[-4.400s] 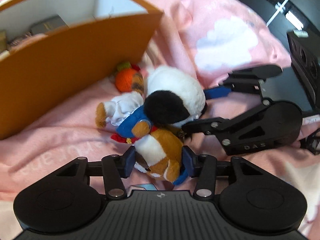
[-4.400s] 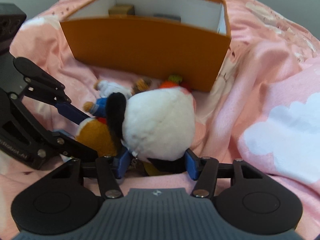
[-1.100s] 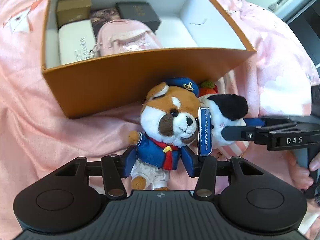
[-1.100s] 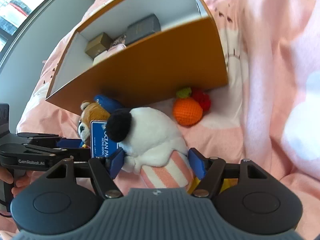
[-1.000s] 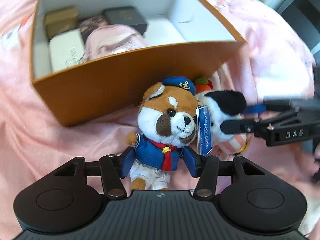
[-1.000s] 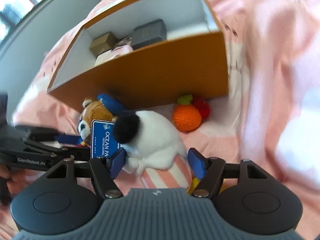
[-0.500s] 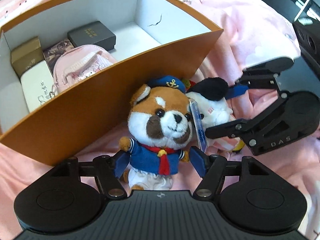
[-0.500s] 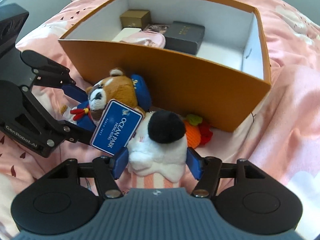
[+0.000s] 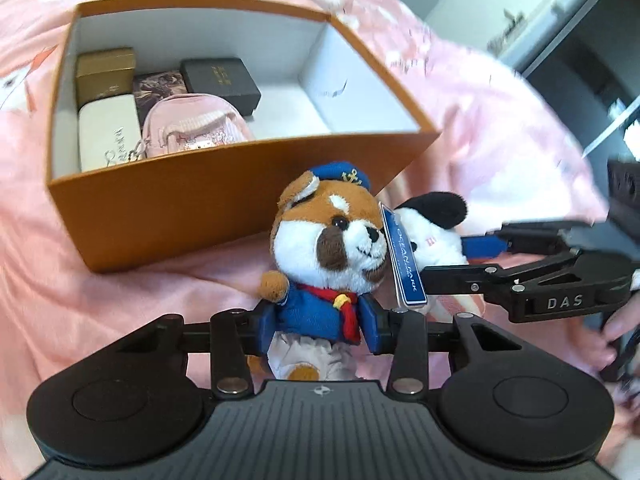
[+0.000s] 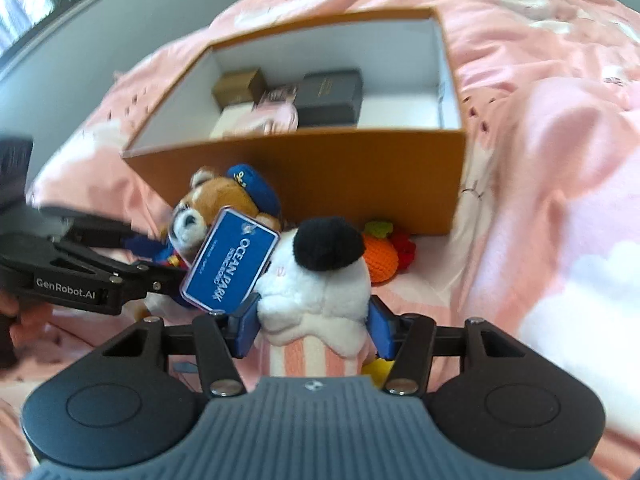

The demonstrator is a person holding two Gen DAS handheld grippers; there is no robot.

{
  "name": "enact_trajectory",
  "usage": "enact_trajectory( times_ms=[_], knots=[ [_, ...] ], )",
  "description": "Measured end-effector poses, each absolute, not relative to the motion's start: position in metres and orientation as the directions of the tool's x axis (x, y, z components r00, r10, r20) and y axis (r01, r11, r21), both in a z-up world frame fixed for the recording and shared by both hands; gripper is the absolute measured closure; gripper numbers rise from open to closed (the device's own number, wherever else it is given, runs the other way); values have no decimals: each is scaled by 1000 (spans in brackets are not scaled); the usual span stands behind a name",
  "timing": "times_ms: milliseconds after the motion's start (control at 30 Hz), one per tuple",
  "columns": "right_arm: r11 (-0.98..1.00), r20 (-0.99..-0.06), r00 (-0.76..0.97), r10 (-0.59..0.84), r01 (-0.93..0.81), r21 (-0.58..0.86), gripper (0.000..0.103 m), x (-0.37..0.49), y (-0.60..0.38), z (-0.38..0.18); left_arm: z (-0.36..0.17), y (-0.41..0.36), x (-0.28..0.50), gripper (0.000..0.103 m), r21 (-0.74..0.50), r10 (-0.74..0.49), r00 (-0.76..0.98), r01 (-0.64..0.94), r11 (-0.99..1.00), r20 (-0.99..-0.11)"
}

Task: Organize objects
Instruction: 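Lift both plushes and carry them toward the orange box with both tools, then lower both plushes into the orange box and open both tools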

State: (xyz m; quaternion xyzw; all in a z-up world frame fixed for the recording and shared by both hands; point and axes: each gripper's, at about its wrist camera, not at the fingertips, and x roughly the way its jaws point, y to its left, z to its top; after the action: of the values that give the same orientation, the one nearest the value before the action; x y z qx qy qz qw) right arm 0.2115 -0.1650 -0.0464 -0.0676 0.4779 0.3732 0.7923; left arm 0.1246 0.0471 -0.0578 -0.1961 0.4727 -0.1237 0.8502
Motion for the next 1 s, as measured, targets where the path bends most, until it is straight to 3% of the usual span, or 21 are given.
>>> enact_trajectory(
  times_ms=[167,633,867,1000],
  knots=[
    [712,-750,308,585,-638,293,46,202,-178,-15,-31,52,114,56,-525,-425,595,6,851,-682],
    [756,-600,499,625,-579,306,46,244,-166,50,24,76,164,57,-578,-339,766,-52,814,-547],
    [821,-610,565,556,-489,295,46,283,-158,41,3,84,199,59,-546,-263,746,-158,822,-612],
    [871,-620,633,465,-451,193,46,291,-150,32,-6,82,203,60,-499,-190,753,-205,842,-630]
  ],
)
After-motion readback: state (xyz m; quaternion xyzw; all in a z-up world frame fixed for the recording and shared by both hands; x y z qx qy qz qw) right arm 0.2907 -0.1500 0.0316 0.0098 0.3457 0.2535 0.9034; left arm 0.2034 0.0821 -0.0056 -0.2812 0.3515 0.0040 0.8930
